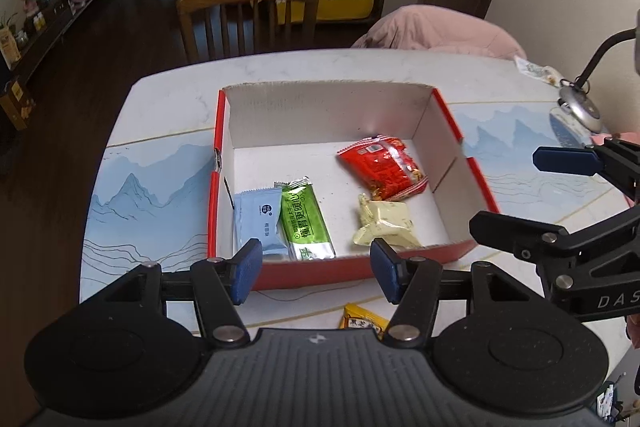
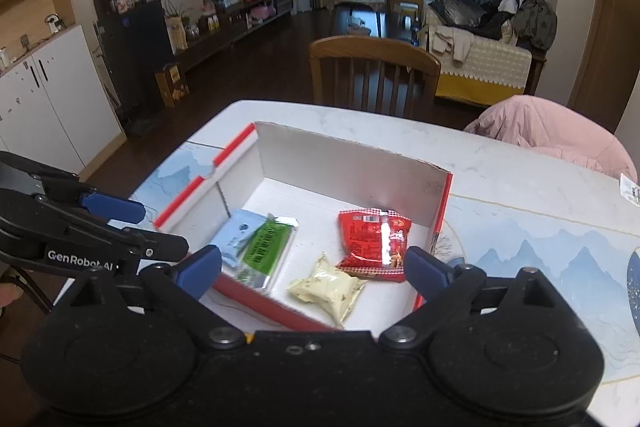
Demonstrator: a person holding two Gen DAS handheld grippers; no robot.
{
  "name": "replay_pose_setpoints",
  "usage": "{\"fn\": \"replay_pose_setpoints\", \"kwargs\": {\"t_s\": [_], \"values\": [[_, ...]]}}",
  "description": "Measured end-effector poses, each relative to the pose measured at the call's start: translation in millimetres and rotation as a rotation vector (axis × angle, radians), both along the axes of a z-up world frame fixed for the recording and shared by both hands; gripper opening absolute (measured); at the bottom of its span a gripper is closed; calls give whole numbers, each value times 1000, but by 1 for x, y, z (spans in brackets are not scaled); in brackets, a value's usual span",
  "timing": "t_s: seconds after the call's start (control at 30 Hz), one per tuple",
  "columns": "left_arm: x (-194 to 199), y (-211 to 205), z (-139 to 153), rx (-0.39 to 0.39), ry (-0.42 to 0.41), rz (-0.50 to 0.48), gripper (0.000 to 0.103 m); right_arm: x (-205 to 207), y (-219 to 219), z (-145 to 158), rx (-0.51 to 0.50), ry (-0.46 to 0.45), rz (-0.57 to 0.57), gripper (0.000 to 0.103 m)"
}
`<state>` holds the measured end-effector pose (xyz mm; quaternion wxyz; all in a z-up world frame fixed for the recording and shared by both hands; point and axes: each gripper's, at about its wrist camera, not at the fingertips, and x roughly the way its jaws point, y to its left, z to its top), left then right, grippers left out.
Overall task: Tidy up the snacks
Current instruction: 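Open both tools to drop the packets into the box and withdraw, then grasp the dark chocolate wrapper with the left tool while the right tool grasps the copper foil bag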
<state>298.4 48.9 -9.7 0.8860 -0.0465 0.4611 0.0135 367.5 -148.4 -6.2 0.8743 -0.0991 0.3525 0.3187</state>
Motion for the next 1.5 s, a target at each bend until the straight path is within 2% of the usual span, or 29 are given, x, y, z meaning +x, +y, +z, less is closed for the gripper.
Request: {"fn": "replay_pose_setpoints", "kwargs": {"t_s": [0.13,0.3,0.43,0.57,0.67,0.97,1.1,1.5], "values": [[-22,-1,8,-13,-43,-7,68,-21,-5,4,27,-18,1,101],[-46,0,14,-27,-85,-20,69,-43,-13,8,52,-36,-9,103],[-65,1,16,-39,-118,-25,74,-56,-21,8,72,-47,-24,103],[-84,5,15,-62,-154,-2,81,-68,-32,0,86,-35,-45,103],[-97,10,10,-86,-159,11,81,-76,-41,-12,83,-26,-72,103],[-126,23,-25,-136,-86,72,81,-90,-75,-57,40,45,-162,103],[-132,25,-42,-130,-50,93,81,-88,-88,-77,37,87,-211,103],[-130,29,-100,-174,103,144,81,-70,-110,-127,23,217,-282,100]]}}
